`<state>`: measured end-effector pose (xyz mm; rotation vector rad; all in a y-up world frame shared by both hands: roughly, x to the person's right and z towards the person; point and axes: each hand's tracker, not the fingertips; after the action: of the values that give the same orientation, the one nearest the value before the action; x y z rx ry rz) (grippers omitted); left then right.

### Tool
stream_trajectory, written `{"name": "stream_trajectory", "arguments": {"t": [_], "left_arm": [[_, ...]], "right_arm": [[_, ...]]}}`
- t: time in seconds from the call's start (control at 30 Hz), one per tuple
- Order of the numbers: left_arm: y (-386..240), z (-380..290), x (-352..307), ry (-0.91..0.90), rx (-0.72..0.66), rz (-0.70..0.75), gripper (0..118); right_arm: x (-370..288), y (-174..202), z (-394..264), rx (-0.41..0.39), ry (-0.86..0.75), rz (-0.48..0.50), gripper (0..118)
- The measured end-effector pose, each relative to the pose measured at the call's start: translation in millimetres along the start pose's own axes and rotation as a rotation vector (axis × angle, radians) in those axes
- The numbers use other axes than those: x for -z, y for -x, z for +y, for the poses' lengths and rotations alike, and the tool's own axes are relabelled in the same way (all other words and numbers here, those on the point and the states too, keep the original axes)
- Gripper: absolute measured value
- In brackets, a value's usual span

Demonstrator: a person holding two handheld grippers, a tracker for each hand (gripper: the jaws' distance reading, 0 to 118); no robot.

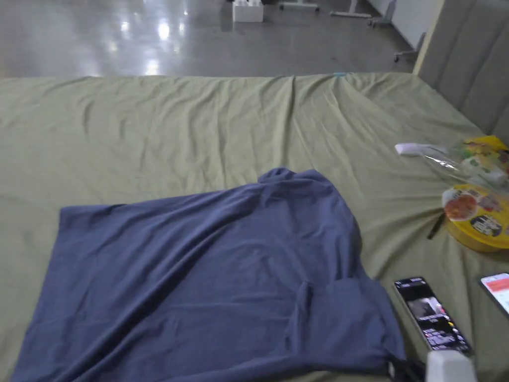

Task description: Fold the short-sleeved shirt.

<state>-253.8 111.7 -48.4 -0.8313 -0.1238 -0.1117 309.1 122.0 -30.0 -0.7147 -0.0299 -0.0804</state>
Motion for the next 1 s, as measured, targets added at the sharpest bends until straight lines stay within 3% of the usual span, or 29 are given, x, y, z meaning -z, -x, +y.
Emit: {"name": "stream_trajectory", "arguments": {"t": [0.1,0.17,0.27,0.37,0.5,0.53,0.57,0.63,0.67,0.73,1.0], "left_arm": [[8,32,-12,-0.097,-0.032,0.022,6],[20,70,-10,-0.159,-0.072,-0.003,6],[33,131,6,-0.208,-0.100,-0.001,6],[44,180,45,-0.165,-0.109,0.021,6],[55,209,113,-0.015,-0.177,0.016,7],[56,211,127,0.017,-0.220,0.020,15],[55,211,139,0.047,-0.254,0.037,35],[58,204,145,0.018,-0.278,0.027,88],[59,203,139,-0.003,-0.294,-0.003,96],[57,202,115,-0.083,-0.268,-0.011,95],[25,183,-79,-0.551,-0.017,-0.121,94]], "right_arm": [[-16,3,48,-0.033,-0.130,0.020,8],[-3,7,88,-0.106,-0.167,0.014,8],[32,13,143,-0.140,-0.193,0.008,8],[81,19,186,-0.132,-0.143,-0.003,8],[153,20,205,-0.031,0.016,-0.003,8],[169,20,204,-0.015,0.062,0.005,9],[183,22,200,-0.007,0.103,-0.021,17],[194,22,189,-0.012,0.155,-0.080,76],[194,19,185,-0.010,0.142,-0.068,86],[176,12,181,0.003,0.060,-0.037,77],[17,7,171,-0.091,-0.301,0.087,78]]}}
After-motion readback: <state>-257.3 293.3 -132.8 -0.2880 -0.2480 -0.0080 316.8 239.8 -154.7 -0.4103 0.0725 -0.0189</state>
